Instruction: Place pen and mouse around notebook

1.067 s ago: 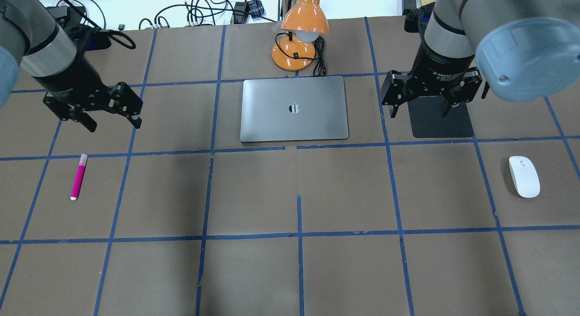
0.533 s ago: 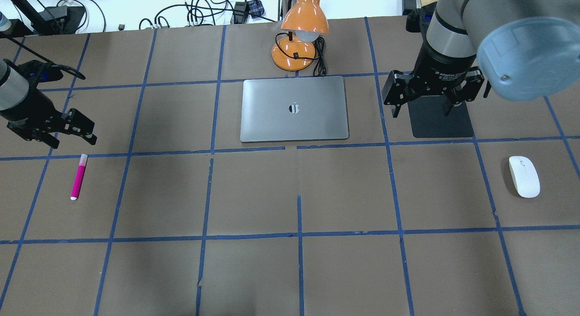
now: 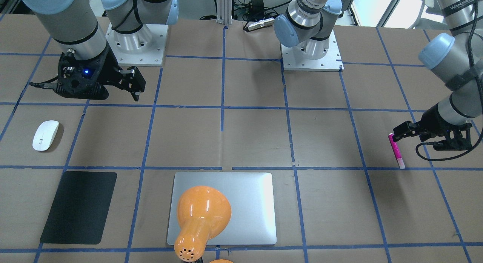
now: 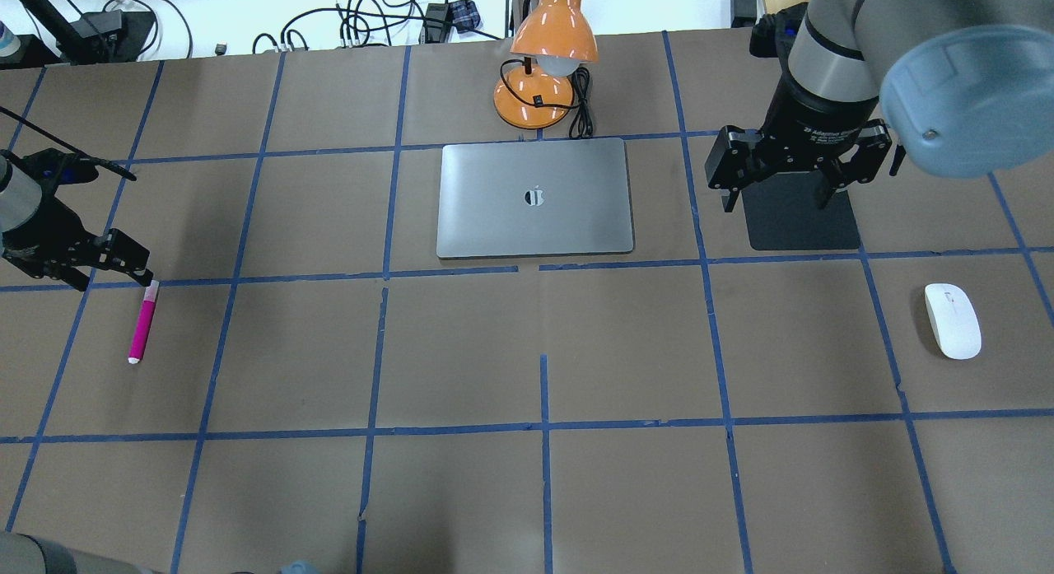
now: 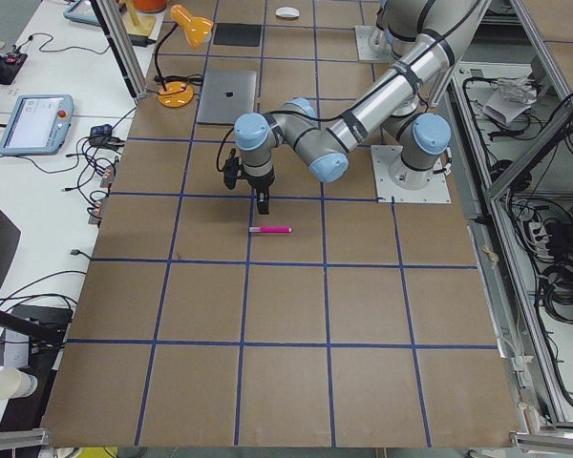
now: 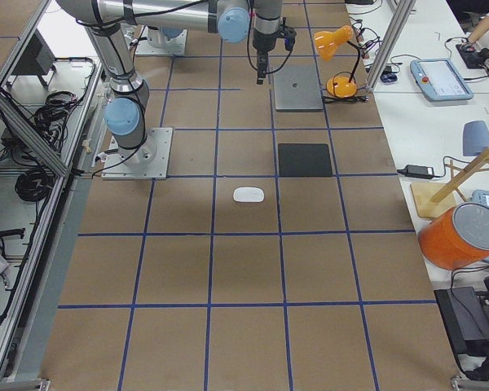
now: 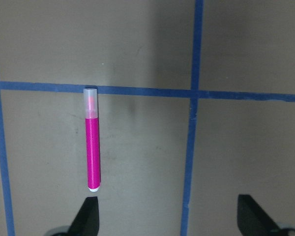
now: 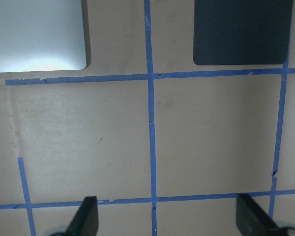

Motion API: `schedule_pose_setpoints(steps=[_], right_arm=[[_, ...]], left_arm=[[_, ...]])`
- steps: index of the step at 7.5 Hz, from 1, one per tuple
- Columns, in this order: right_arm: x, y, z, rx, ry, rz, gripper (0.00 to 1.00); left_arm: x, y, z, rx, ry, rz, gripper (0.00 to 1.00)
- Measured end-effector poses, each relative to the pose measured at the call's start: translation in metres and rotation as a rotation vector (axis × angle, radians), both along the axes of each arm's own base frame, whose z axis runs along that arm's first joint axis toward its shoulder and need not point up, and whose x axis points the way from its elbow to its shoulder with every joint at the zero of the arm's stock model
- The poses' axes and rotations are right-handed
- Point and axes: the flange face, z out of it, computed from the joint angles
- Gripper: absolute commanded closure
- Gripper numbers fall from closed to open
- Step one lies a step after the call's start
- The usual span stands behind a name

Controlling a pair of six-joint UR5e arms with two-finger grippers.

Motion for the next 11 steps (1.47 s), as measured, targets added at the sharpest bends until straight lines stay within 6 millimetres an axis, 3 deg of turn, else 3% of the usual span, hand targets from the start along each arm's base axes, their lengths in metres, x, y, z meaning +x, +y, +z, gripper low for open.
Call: schedule_pose_setpoints(steps=[2,4,6,9,11], right_arm=[[-0.037,-0.009,-0.021,0.007,0.016,-0.039,0.0],[-0.112,-0.009,-0.074,-0.027,0.067,-0.069,0.0],[-0.181,0.004,-0.126,-0.058,0.078,-0.038,0.0],[-0.23,0.004,-0.176,-0.053,0.082,-0.022,0.0],[-0.255,0.005,-0.194,-0.034,0.07,-0.015,0.0]], left_arm=[[0.022,0.0,-0.027,-0.002,-0.005,0.012,0.0],[0.027,0.001,-0.053,0.009,0.004,0.029,0.0],[0.026,0.002,-0.073,0.028,0.019,0.043,0.23],[0.028,0.0,-0.087,0.047,0.026,0.047,0.41],[0.029,-0.001,-0.088,0.047,0.025,0.047,0.41]])
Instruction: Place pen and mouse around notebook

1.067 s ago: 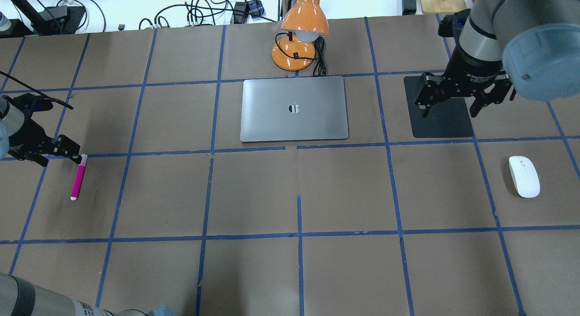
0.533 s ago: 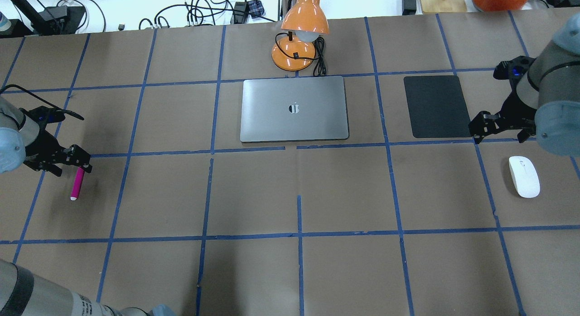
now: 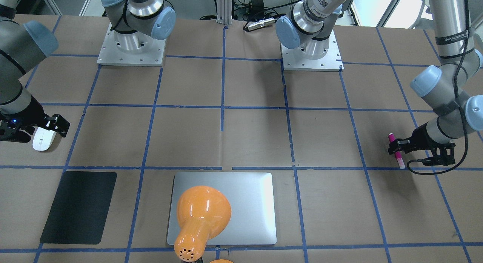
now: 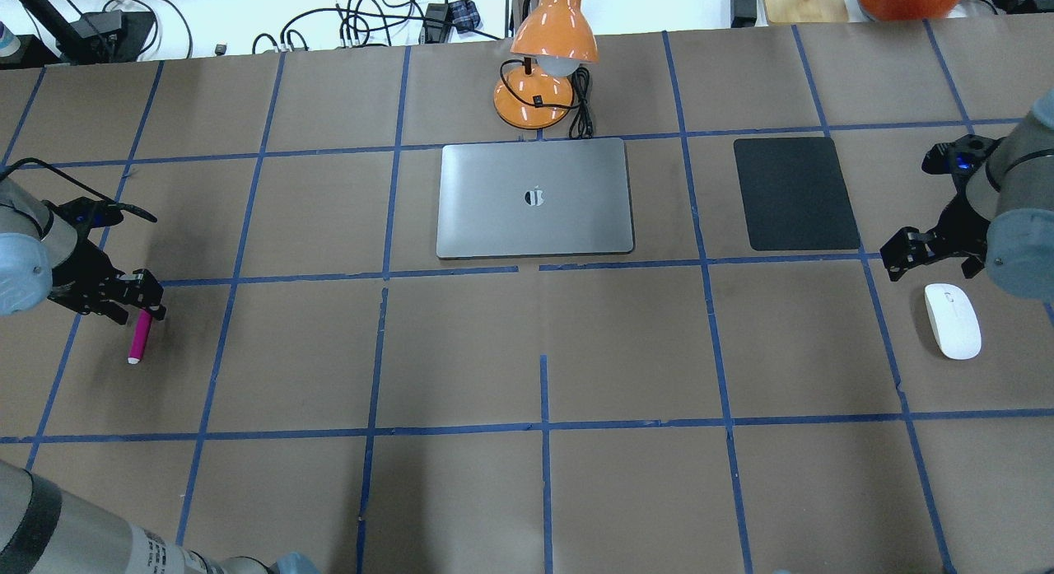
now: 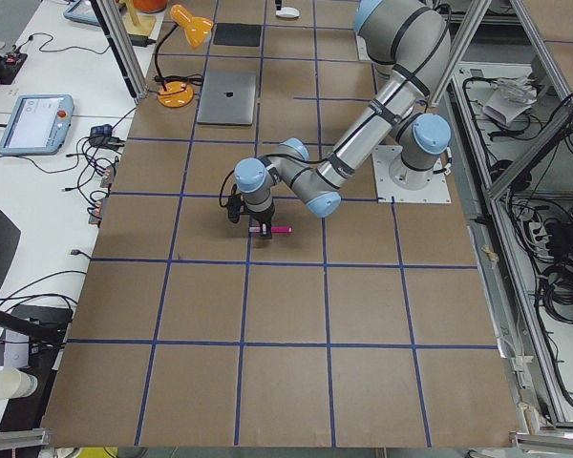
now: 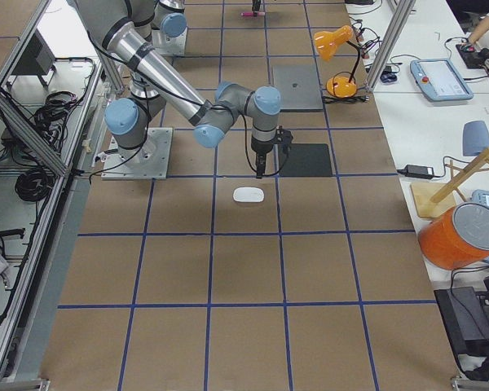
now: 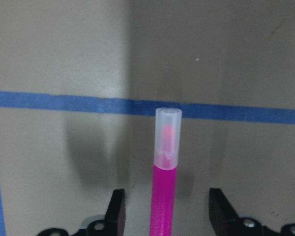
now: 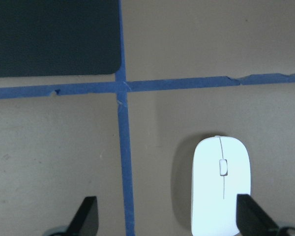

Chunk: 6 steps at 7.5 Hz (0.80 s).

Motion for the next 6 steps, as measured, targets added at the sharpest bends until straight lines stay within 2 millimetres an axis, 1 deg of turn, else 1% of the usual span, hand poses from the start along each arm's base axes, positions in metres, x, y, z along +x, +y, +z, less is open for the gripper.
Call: schedule_pose_setpoints(steps=[1,3,5,6], right_arm=[[-0.005,-0.001,-0.007,0.004,-0.003,0.002,0.0],[-0.016,-0.001,-0.02,0.024,-0.007,0.012,0.0],[-0.038,0.005,-0.03,0.044,-0.018,0.016,0.0],[-0.043,0.007,-0.034,0.053,-0.026,0.035,0.0]], left_arm=[[0.0,0.0,0.0,0.0,0.0,0.0,0.44],[0.0,-0.001,-0.001,0.002,0.001,0.0,0.46],[0.0,0.0,-0.002,0.004,0.002,0.0,0.9],[0.0,0.0,-0.001,0.007,0.002,0.0,1.0]])
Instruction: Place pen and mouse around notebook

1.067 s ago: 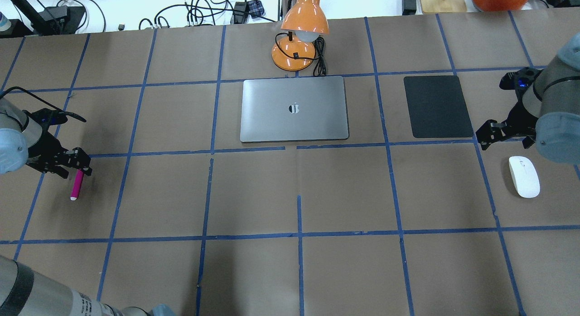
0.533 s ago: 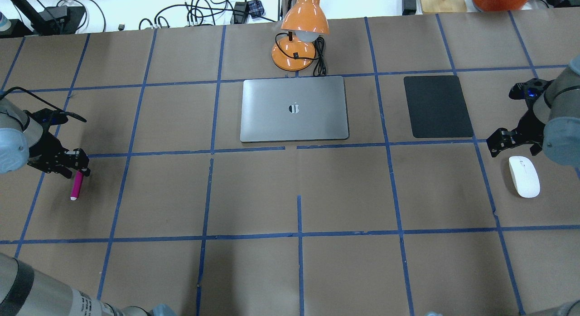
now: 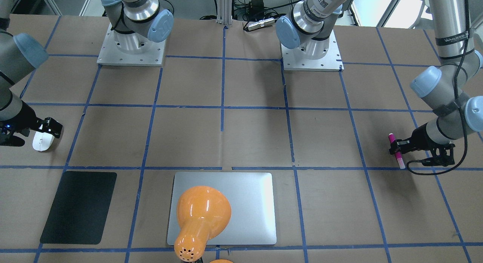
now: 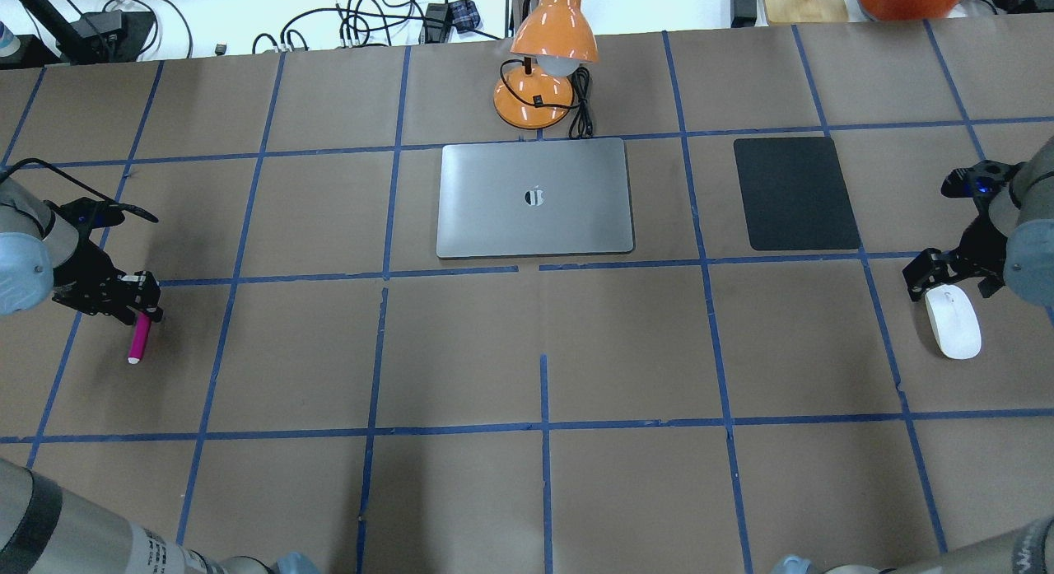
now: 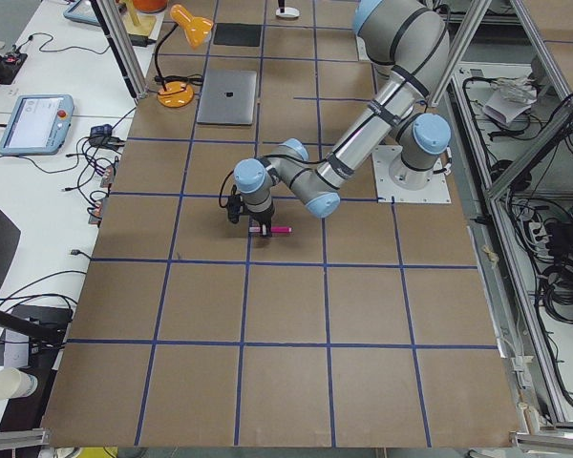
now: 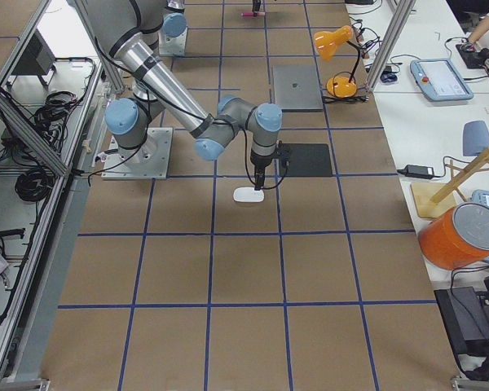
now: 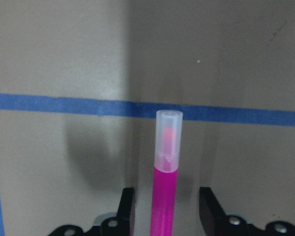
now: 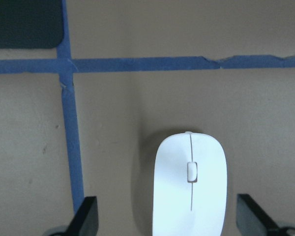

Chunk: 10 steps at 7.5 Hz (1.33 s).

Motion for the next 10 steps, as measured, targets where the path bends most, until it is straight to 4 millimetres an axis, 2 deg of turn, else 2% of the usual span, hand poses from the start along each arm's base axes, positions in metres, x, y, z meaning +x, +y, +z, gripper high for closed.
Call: schedule_pose_setpoints(steps=[4,7,8,10], right_arm=[[-0.006,0.002,-0.01,0.029,-0.01,0.084,0.0],[-0.016,0.008,-0.02,0.052,-0.028,0.087,0.0],[-0.017,0.013,-0.025,0.06,-0.035,0.079,0.0],[-0.017,0.02,-0.034,0.074,-0.045,0.068,0.0]], left_arm=[[0.0,0.001,0.006,0.001,-0.007,0.001,1.0],[-0.011,-0.006,0.025,-0.032,-0.034,0.055,1.0],[-0.027,-0.017,0.034,-0.047,-0.053,0.117,1.0],[-0.076,-0.045,0.055,-0.085,-0.084,0.129,1.0]])
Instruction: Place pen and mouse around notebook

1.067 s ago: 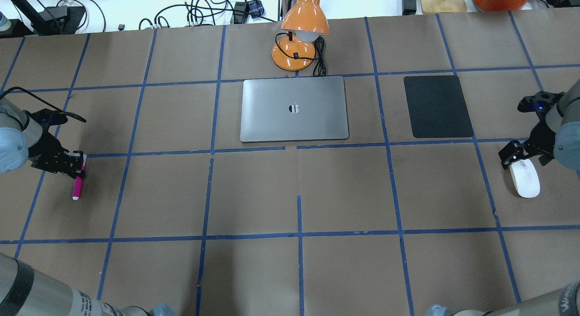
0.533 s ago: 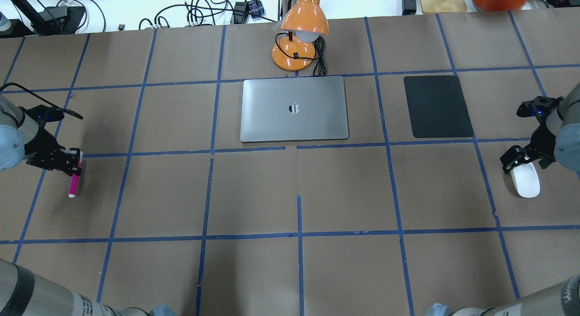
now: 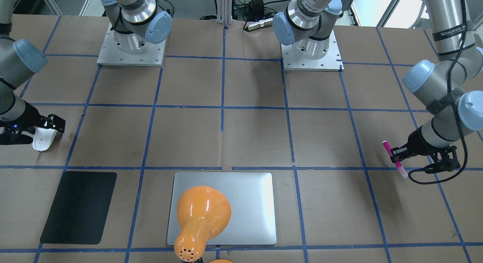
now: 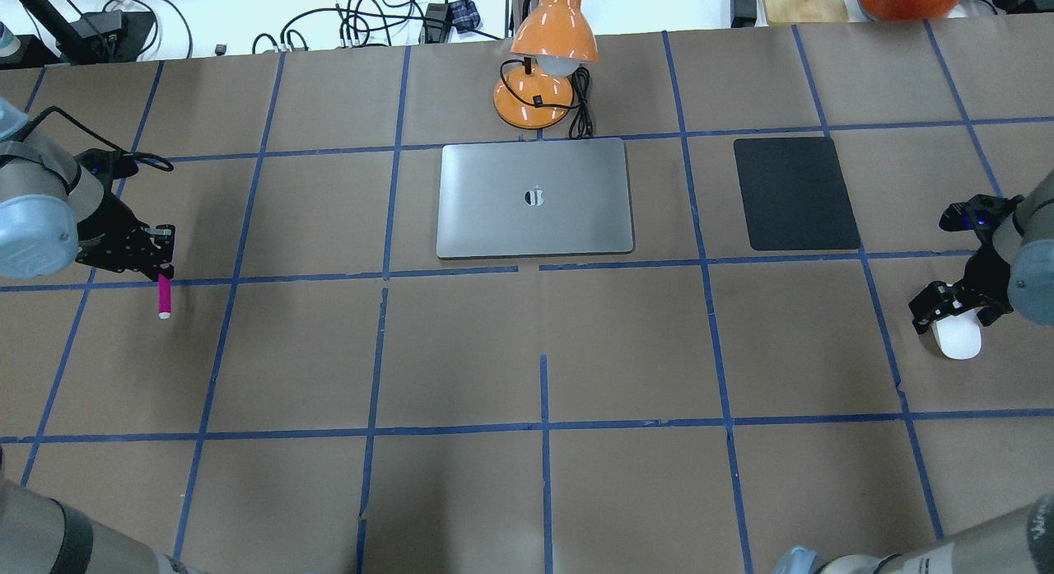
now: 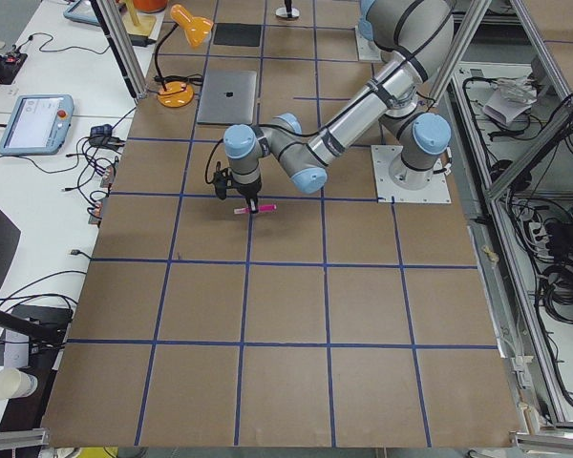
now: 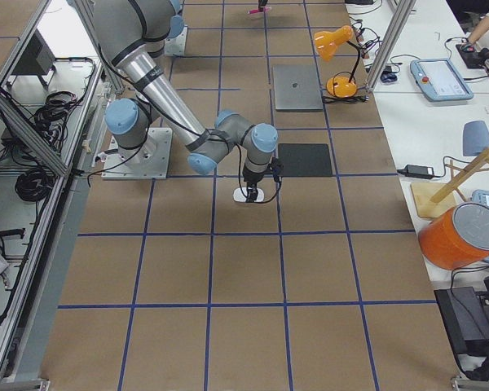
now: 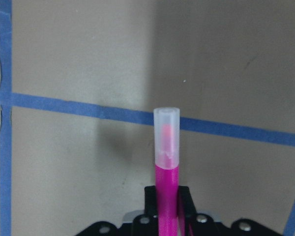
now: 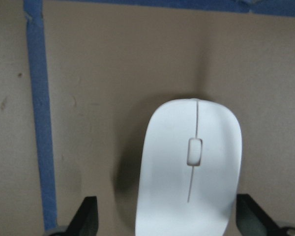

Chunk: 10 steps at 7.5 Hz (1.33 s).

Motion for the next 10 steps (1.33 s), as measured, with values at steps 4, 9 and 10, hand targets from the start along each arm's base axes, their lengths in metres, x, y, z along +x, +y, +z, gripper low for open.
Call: schedule_pose_setpoints(steps=[4,9,10], right_arm=[[-0.004,-0.002,0.0,-0.005,0.004,-0.001,0.02],[-0.009,-0.003,-0.005,-0.012,-0.008,-0.014,0.83],[-0.01,-0.003,-0.003,-0.016,-0.008,-0.016,0.93]], left_arm=[[-0.134,-0.025,0.025,-0.067,0.022,0.237,1.0],[-0.345,0.017,0.034,-0.06,0.061,0.581,1.0],[-0.375,0.029,0.03,-0.049,0.058,0.66,1.0]])
